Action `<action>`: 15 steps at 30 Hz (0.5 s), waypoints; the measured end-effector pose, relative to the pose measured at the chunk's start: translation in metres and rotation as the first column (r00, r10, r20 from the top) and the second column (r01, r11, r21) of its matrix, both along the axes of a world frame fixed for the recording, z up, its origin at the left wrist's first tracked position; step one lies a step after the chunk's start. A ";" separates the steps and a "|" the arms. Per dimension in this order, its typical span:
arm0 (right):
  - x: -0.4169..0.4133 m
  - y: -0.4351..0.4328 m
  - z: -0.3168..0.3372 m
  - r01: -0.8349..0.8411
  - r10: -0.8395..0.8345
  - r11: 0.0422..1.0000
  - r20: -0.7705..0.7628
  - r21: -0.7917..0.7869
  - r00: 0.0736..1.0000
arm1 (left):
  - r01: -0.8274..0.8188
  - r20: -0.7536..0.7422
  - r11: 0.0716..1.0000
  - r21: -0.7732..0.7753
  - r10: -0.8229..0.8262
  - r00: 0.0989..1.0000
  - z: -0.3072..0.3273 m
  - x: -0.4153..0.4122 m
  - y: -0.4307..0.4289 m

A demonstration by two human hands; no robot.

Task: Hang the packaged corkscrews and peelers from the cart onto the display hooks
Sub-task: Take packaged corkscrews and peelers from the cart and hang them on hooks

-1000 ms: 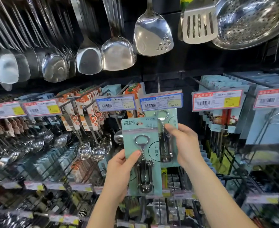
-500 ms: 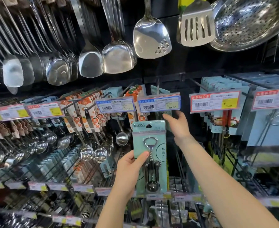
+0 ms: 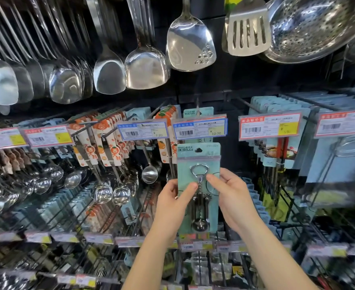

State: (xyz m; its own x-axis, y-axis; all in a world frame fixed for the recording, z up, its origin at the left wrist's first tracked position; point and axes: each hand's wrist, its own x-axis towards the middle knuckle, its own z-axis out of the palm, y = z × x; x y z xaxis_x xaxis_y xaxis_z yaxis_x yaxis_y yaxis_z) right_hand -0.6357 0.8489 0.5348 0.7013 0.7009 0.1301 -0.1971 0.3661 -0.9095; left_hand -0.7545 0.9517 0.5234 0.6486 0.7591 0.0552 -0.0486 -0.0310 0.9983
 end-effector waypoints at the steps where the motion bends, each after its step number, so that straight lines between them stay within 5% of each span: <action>1: 0.000 -0.001 0.003 0.017 -0.017 1.000 -0.007 0.016 1.000 | 0.031 -0.029 0.999 0.030 -0.030 0.999 -0.001 -0.001 0.000; 7: 0.004 -0.005 0.020 0.115 -0.117 0.993 0.044 0.037 0.992 | 0.299 -0.216 0.947 0.119 -0.269 0.939 -0.013 -0.022 0.000; 15: -0.003 -0.004 0.032 0.128 -0.135 0.989 0.088 0.079 0.987 | 0.245 -0.185 0.944 0.219 -0.207 0.961 -0.013 -0.030 0.005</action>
State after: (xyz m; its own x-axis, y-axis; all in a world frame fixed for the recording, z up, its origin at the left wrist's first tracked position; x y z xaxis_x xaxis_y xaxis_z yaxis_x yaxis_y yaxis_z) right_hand -0.6383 0.8454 0.5668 0.7693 0.5894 0.2465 -0.0584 0.4491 -0.8916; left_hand -0.7849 0.9568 0.5106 0.8166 0.5687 0.0990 0.0753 -0.2749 0.9585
